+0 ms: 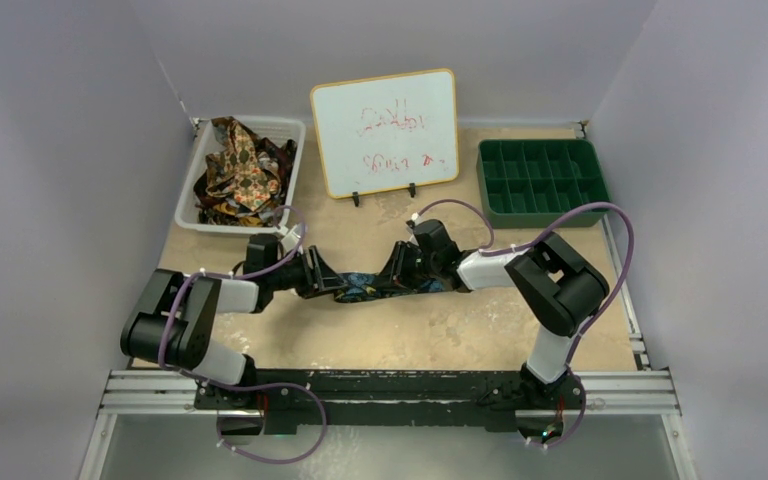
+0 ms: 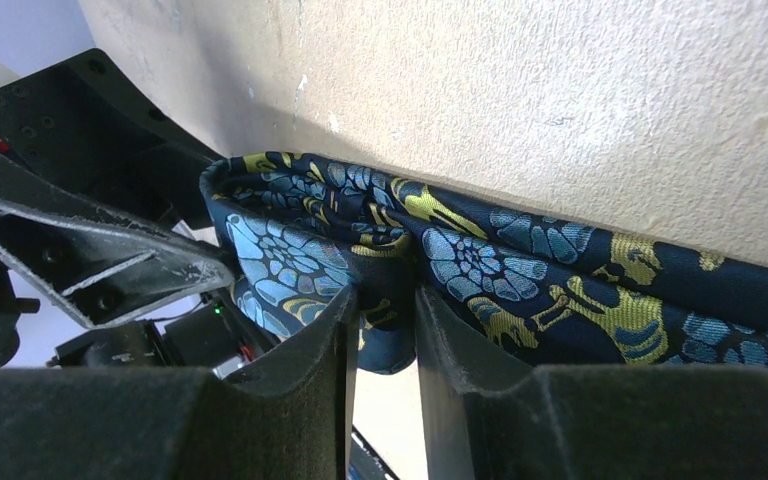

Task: Roll the ties
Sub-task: Roll the tie at the center of the board.

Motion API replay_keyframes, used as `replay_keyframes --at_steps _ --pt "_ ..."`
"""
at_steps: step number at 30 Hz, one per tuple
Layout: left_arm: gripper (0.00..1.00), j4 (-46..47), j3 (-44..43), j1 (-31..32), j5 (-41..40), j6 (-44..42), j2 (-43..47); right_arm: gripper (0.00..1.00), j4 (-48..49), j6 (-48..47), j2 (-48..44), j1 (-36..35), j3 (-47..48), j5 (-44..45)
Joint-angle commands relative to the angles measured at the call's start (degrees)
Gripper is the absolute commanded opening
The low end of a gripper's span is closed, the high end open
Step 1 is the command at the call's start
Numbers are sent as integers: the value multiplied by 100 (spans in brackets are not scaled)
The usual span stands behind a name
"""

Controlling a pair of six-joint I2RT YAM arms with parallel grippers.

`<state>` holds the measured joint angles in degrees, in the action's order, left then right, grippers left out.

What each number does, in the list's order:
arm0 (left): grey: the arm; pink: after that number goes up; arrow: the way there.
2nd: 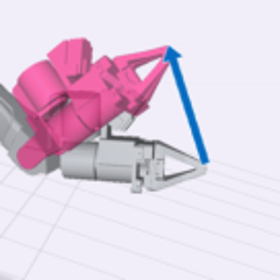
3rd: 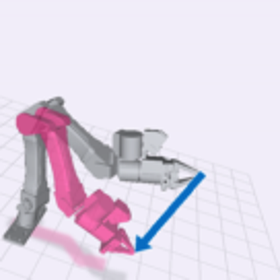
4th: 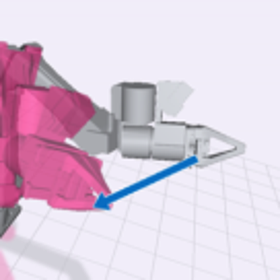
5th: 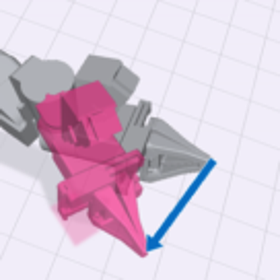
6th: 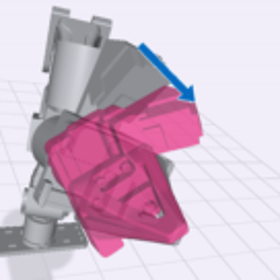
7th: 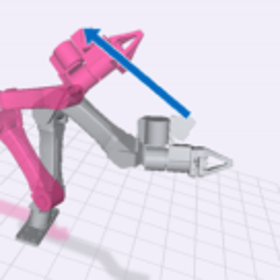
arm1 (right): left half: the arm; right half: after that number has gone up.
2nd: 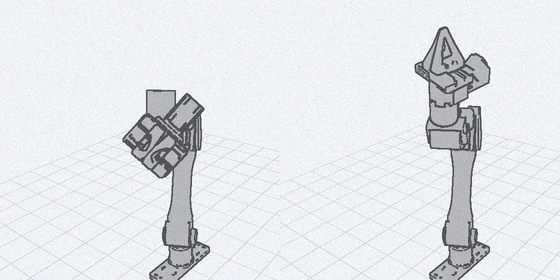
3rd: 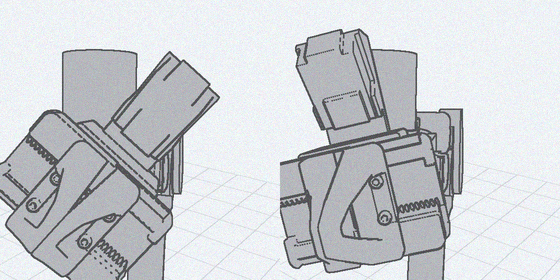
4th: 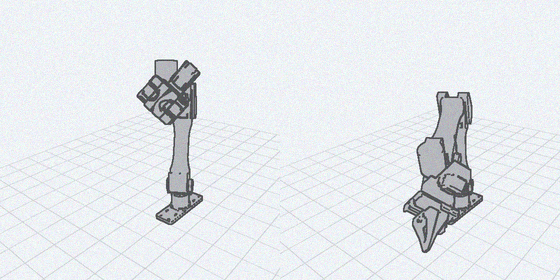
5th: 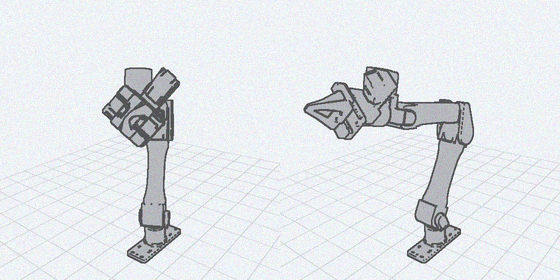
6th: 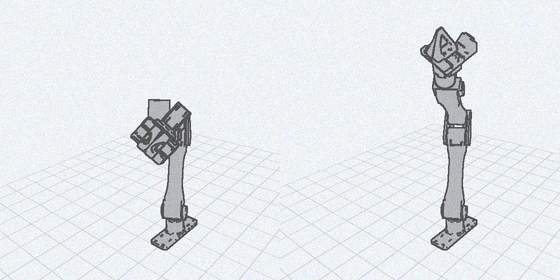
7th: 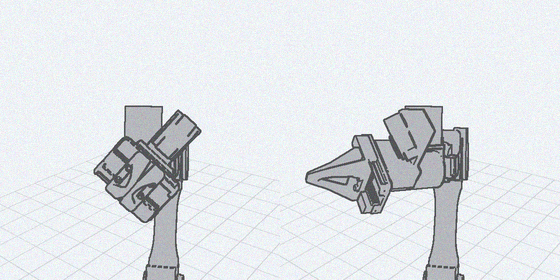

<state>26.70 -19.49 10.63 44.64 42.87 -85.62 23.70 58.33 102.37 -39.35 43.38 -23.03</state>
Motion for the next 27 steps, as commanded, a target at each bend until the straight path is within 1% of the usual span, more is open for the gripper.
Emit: replay_keyframes --at_steps 1,5,7,8,15,17,20,22,24,25,27 --pt "52 -290 -125 -17 -159 -62 233 28 -319 -127 -56 24 75 289" --pt "57 -217 -48 -26 -157 106 317 26 -311 -78 29 32 18 393" --pt "61 -177 -78 -25 -109 118 244 22 -324 -127 143 33 84 340" --pt "62 -176 -77 -26 -104 160 187 21 -326 -144 179 33 82 357" --pt "62 568 179 -18 55 734 -212 21 -161 25 268 32 -145 297" --pt "62 641 291 -17 -53 901 -211 20 -99 29 288 33 -157 264" --pt "62 561 411 -17 -201 1053 -201 20 16 58 319 28 -183 212" --pt "60 662 470 1 -176 1173 -241 20 77 86 336 33 -220 175" --pt "59 539 470 28 -316 1322 -254 20 156 103 349 26 -240 134" --pt "58 613 487 60 -287 1369 -284 19 187 104 361 32 -237 136" --pt "57 402 395 250 -390 1423 -325 19 215 100 392 31 -241 142"
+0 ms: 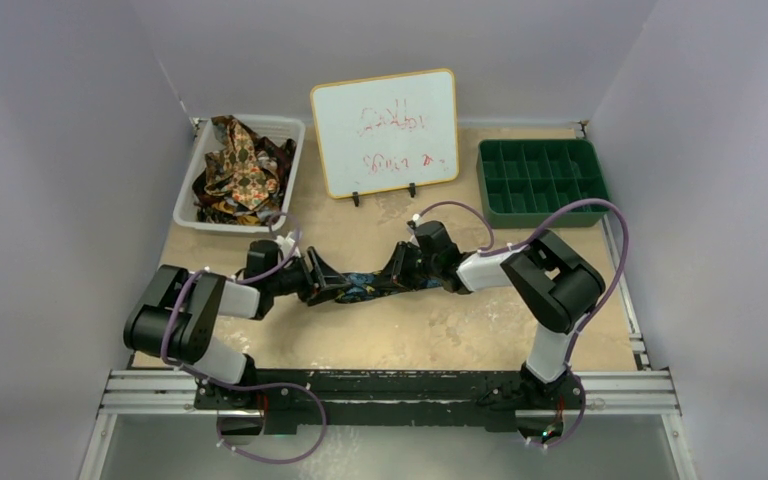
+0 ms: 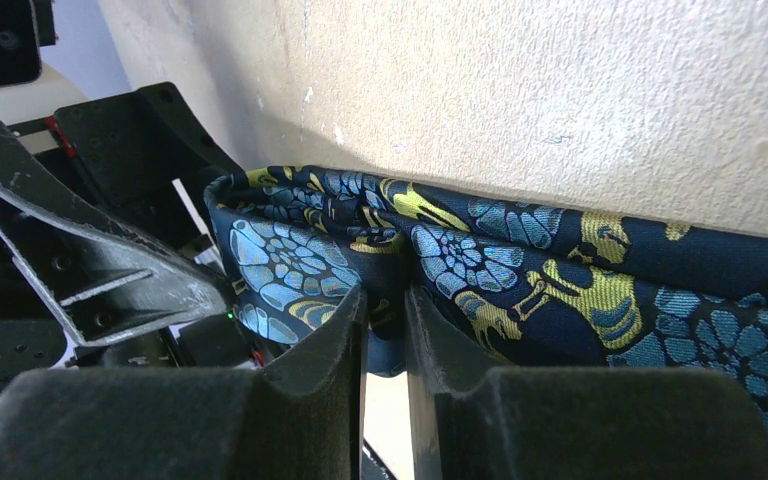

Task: Roll the ties
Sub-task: Roll the tie at the center of the board.

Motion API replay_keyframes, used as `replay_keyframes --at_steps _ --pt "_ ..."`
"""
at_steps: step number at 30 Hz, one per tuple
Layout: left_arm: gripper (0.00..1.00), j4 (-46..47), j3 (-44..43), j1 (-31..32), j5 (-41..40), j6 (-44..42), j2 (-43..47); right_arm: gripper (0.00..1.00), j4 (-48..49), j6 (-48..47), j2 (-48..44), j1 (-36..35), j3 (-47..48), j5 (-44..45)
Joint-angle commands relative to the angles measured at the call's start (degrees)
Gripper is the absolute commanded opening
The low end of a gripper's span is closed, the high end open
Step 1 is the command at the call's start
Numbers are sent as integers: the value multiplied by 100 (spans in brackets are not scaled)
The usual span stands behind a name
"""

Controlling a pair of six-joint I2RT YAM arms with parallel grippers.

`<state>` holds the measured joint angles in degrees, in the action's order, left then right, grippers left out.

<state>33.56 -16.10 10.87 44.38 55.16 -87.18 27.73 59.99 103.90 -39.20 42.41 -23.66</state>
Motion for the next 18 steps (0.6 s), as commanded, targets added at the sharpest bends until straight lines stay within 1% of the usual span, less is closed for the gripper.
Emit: replay_keyframes --at_steps 1,3,5,8,11,12,18 --pt "58 -300 34 286 -443 197 -191 19 -183 -70 255 18 -139 196" --pt "57 -260 2 301 -572 262 -343 19 -137 -82 258 18 -147 207" --pt "55 74 -2 314 -470 352 -568 19 -117 -83 239 13 -179 222" --pt "51 -40 -102 319 -495 295 -704 19 -180 -75 213 15 -203 168" --pt "49 -57 -38 319 -659 309 -622 18 -269 -145 206 15 -127 218" --pt "49 -117 -53 319 -689 256 -572 18 -311 -186 166 17 -105 305" --pt "59 -345 -48 312 -869 239 -286 20 -516 -299 -39 20 -150 440"
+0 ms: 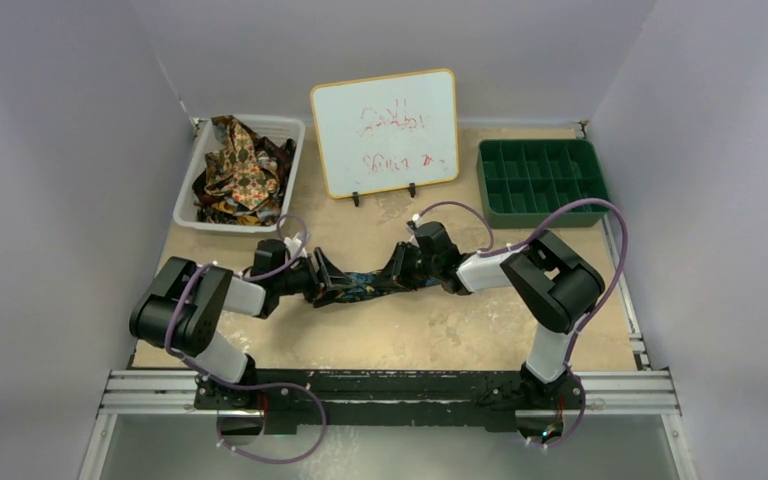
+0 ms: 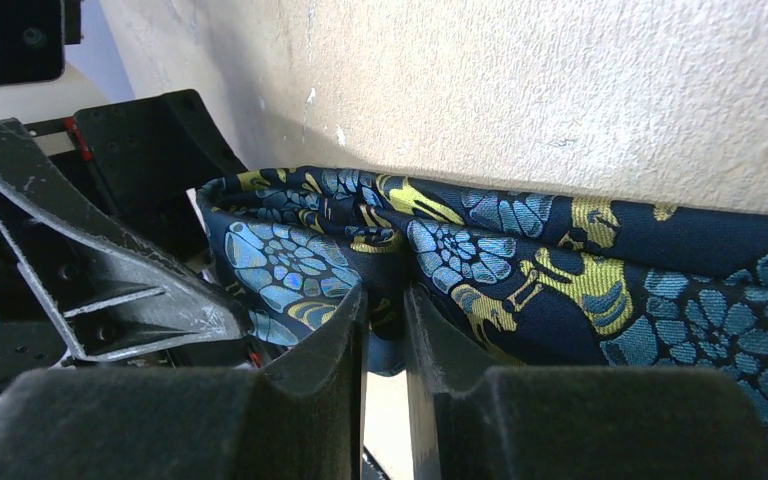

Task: Roll the ties
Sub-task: Roll the tie at the center of the board.

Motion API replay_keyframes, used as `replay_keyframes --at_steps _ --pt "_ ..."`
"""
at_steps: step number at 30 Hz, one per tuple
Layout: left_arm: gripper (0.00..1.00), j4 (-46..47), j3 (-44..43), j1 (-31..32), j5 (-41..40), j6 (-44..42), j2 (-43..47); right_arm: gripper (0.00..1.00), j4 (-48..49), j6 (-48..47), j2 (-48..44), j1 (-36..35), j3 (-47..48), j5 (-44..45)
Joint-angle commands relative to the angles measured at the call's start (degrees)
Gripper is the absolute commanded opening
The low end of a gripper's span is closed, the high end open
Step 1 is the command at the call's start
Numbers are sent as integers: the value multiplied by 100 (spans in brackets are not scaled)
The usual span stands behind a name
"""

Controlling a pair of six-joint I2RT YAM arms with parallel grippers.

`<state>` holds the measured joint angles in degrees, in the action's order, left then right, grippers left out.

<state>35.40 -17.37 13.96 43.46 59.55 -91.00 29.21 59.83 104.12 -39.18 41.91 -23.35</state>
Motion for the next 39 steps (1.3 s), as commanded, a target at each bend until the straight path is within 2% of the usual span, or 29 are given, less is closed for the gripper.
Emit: replay_keyframes --at_steps 1,5,7,13,18,21,24,29,35,39 --pt "60 -496 131 3 -817 -160 152 20 -640 -288 -54 14 -99 392" --pt "60 -159 250 8 -772 126 5 19 -479 -284 11 15 -102 413" --pt "58 152 352 8 -730 262 -197 18 -455 -275 39 11 -102 344" --pt "37 484 455 11 -680 284 -418 19 -480 -300 -15 13 -113 402" --pt "19 -427 213 11 -894 -228 39 23 -545 -479 -186 15 -55 387" --pt "13 -1311 -33 11 -1041 -705 365 29 -706 -693 -480 16 78 389" --pt "11 -2174 -297 11 -1213 -1203 642 34 -1071 -915 -751 15 252 438" --pt "10 -3161 -584 11 -1553 -1518 1108 37 -1896 -1414 -961 10 545 1405" --pt "11 -3956 -974 11 -1757 -1714 1402 29 -2357 -1798 -503 8 742 2280" --pt "11 -4391 -1292 11 -1873 -1901 1475 28 -2210 -1728 -560 -46 494 2063"
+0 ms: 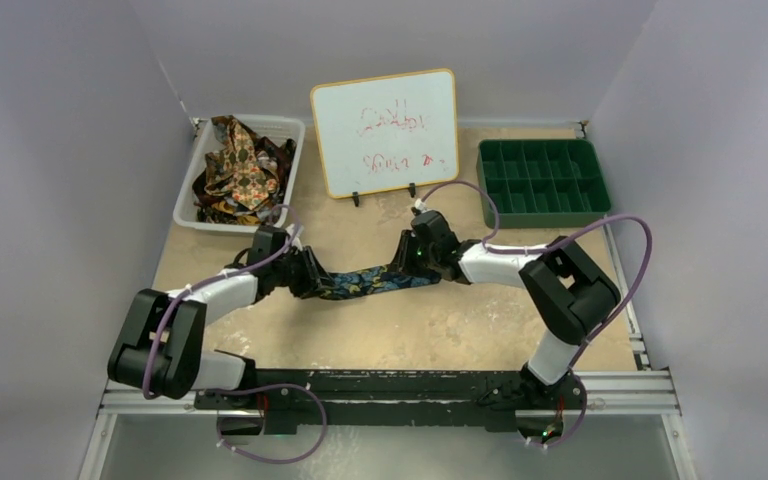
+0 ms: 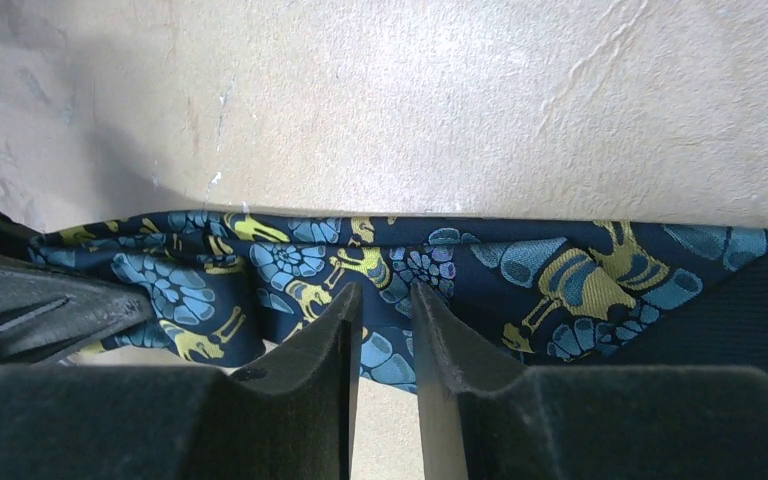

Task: Roll the ties
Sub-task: Roll the tie at the center of the board.

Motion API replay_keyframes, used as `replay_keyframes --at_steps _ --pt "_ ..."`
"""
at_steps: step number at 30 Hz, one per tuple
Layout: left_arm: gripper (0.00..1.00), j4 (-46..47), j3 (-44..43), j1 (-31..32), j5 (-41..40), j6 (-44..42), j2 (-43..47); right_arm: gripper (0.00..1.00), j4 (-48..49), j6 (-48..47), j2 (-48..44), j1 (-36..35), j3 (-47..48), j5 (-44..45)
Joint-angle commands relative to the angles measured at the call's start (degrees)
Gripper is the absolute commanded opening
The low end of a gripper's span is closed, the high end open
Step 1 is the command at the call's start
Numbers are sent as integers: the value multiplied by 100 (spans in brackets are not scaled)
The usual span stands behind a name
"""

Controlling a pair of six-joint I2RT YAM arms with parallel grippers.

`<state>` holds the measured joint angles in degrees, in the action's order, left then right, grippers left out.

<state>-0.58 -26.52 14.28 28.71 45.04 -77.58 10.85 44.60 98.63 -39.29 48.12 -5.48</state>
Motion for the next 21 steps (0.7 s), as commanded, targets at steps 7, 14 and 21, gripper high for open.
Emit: replay_keyframes --at_steps 7,14,21 --pt "11 -1705 -963 -22 -790 -908 179 29 -776 -128 -501 -118 -323 -246" --pt "12 -2361 -1548 121 -1058 -1382 76 37 -891 -149 -884 -108 118 -249" --pt "12 -3136 -2332 659 -2325 -1374 -73 38 -416 13 -770 -108 84 -733"
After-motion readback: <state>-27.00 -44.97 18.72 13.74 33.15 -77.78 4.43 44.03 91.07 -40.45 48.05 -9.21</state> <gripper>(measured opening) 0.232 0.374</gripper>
